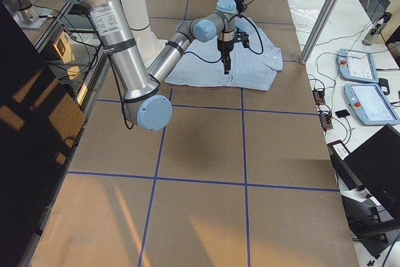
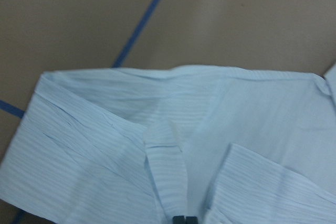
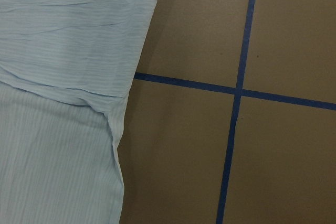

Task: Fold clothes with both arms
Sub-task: 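Grasp the other sleeve cuff with the left gripper and fold it across the shirt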

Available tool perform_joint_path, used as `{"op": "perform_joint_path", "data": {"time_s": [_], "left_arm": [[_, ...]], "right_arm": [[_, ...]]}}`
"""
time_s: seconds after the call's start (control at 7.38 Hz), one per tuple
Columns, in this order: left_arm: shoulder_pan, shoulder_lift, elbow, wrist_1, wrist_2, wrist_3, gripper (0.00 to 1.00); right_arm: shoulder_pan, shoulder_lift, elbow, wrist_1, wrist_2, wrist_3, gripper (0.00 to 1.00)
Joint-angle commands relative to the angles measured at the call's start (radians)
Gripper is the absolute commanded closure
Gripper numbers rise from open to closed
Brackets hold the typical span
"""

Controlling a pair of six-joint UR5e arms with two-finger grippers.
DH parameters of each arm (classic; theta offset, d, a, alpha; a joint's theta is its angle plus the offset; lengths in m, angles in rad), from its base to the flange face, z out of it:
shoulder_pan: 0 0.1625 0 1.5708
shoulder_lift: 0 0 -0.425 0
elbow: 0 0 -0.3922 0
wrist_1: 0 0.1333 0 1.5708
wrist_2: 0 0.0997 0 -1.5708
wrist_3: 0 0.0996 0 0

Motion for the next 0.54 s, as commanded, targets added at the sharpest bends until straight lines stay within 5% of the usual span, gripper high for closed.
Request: {"op": "perform_joint_path", "data": {"time_s": [0.0, 0.41], "left_arm": [[0.060, -0.128, 0.062, -0.060, -0.022, -0.120, 1.00], [0.095, -0.122, 0.184, -0.198, -0.019, -0.133, 1.00]], "right_arm": [[0.009, -0.004, 0.001, 0.000, 0.004, -0.001, 0.00], [0.007, -0.004, -0.007, 0.003, 0.001, -0.001, 0.00]]}}
